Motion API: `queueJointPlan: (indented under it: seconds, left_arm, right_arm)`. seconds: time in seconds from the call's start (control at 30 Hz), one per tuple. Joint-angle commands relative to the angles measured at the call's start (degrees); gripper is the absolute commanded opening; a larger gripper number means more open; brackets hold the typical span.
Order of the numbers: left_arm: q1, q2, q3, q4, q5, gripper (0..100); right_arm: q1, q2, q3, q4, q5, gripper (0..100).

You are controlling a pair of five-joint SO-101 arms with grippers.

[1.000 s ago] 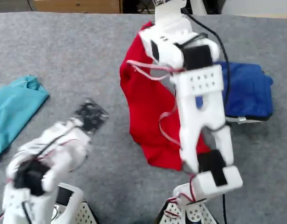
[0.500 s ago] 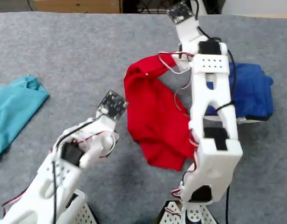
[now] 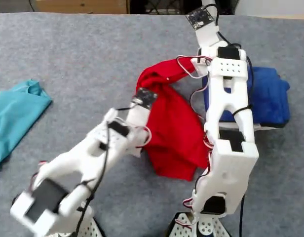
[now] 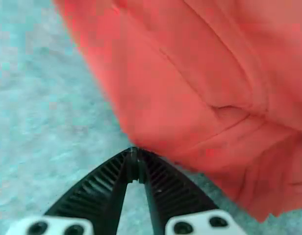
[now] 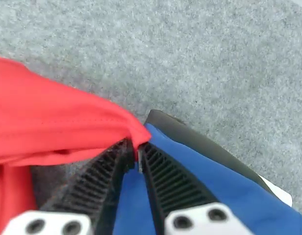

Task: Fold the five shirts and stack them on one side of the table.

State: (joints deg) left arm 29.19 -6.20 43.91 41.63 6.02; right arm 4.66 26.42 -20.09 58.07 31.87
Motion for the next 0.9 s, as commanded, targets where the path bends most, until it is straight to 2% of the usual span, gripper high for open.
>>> queueJointPlan:
  seconds: [0.0,0.1,0.27,0.5,0.8,0.87]
  left_arm:
    - [0.66,4.66,-7.16,-0.62,0.44,3]
    - [-0.13,7.47,-11.21,0.62,0.79,5]
    - [-1.10,9.93,-14.20,2.64,5.54,19]
    - [-0.75,10.11,-14.20,2.90,5.71,20]
    - [-4.00,10.02,-24.22,20.13,5.19,20]
    - [-5.05,9.93,-26.95,23.03,0.70,20]
  right_arm:
    - [0.88,-0.48,-0.66,-0.88,0.26,1.3]
    - [0.88,-0.48,-0.75,-0.79,0.26,1.3]
    - [0.88,-0.48,-0.84,-0.79,0.26,1.3]
    - [0.79,-0.48,-0.84,-0.79,0.26,1.3]
    - [0.88,-0.48,-0.84,-0.79,0.26,1.3]
    - [0.79,-0.48,-0.84,-0.79,0.26,1.3]
